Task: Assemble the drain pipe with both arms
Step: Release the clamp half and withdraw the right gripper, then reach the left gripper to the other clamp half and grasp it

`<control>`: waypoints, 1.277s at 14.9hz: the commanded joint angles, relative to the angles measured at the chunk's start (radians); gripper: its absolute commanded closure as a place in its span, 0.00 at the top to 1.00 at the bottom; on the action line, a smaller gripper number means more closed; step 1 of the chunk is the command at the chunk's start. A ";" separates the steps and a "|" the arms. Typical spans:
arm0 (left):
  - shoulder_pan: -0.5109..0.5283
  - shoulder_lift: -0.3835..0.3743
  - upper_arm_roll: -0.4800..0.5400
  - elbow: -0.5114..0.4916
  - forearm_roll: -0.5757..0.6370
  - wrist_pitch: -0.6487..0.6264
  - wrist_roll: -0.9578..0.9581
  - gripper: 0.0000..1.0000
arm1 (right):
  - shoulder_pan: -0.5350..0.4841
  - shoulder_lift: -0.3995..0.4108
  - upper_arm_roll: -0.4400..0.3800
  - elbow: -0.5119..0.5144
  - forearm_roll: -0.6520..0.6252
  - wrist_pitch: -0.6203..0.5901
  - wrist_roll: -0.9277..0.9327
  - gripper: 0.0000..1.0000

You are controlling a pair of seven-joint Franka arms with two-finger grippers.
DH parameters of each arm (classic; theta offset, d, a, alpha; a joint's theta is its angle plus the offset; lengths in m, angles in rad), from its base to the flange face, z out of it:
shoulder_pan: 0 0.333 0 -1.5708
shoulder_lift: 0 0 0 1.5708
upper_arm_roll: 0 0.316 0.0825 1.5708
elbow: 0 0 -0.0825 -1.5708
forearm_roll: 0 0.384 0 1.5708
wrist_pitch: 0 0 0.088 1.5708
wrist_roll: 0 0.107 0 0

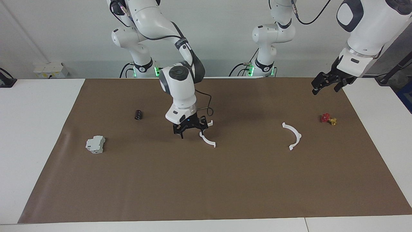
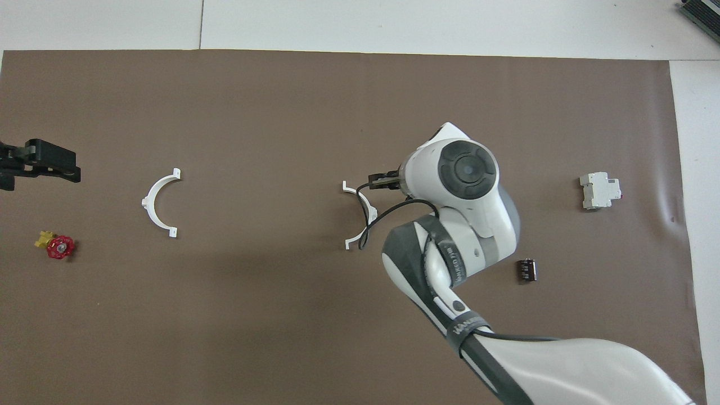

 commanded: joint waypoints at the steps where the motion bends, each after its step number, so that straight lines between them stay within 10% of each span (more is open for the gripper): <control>1: 0.003 -0.025 0.002 -0.027 -0.015 0.002 -0.005 1.00 | -0.110 -0.100 0.010 -0.021 -0.023 -0.092 -0.037 1.00; 14: 0.005 -0.025 0.002 -0.027 -0.015 0.002 -0.005 1.00 | -0.520 -0.346 0.008 -0.018 -0.024 -0.581 -0.281 1.00; 19: 0.005 -0.025 0.002 -0.027 -0.015 0.002 -0.005 1.00 | -0.511 -0.318 0.022 0.210 -0.121 -0.785 -0.323 1.00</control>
